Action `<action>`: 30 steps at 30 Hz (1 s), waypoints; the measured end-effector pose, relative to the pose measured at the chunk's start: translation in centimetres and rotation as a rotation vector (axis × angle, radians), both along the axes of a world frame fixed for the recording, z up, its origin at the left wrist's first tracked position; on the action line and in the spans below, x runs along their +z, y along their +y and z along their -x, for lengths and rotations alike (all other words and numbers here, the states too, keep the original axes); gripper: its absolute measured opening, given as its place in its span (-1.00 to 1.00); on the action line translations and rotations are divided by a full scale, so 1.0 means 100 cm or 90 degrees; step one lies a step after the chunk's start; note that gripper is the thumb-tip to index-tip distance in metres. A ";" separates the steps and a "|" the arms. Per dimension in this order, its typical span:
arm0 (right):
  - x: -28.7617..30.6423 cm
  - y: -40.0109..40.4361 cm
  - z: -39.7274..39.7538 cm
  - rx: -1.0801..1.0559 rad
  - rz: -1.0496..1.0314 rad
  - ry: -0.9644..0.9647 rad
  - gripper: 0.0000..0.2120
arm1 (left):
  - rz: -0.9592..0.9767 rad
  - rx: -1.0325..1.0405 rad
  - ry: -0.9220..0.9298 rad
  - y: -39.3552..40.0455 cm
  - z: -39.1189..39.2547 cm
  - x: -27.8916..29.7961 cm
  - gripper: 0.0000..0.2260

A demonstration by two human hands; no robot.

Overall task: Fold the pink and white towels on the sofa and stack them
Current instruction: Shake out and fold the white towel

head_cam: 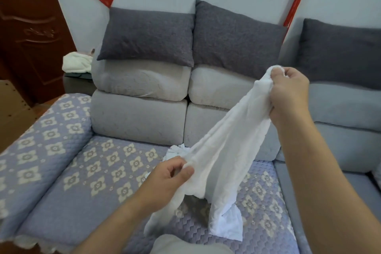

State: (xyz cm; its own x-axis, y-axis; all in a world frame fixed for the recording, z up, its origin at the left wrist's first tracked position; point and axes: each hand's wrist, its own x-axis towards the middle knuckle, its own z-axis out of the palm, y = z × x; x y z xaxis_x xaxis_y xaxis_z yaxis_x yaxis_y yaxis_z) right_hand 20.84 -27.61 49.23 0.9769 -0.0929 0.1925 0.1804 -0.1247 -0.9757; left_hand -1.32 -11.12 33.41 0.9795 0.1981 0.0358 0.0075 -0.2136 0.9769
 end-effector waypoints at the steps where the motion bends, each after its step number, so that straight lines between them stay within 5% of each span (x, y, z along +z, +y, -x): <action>1: 0.000 0.001 0.000 0.002 -0.003 0.005 -0.86 | 0.034 -0.005 0.008 0.002 0.001 0.004 -0.57; 4: 0.001 0.004 -0.001 0.003 -0.008 0.021 -0.85 | 0.091 -0.038 0.029 0.010 0.002 0.011 -0.58; 7: 0.003 0.005 -0.002 0.006 -0.014 0.022 -0.85 | 0.065 -0.102 0.050 0.015 0.003 0.016 -0.81; 12: 0.005 0.005 0.005 0.016 -0.028 0.026 -0.85 | -0.244 -0.014 -0.008 0.001 -0.001 0.012 -0.94; 15: 0.007 0.010 0.019 0.038 -0.036 0.008 -0.84 | -0.508 0.045 -0.009 -0.008 -0.019 -0.001 -0.61; 17: 0.008 0.015 0.031 0.053 -0.034 -0.011 -0.84 | -0.566 0.088 0.072 -0.013 -0.032 -0.002 -0.46; 22: 0.015 0.023 0.060 0.099 -0.020 -0.030 -0.81 | -0.514 0.112 0.050 -0.037 -0.053 0.001 -0.75; 30: 0.021 0.018 0.068 0.113 -0.019 -0.048 -0.80 | -0.335 0.077 0.124 -0.036 -0.075 -0.035 -0.65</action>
State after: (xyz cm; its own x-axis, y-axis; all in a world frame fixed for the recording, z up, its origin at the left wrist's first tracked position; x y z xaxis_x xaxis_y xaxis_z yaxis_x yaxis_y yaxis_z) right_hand 14.01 -25.78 51.32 0.9614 0.0726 0.2654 0.2696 -0.0558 -0.9613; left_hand 6.19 -14.67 29.93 0.9495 0.3133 -0.0182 0.2308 -0.6578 0.7170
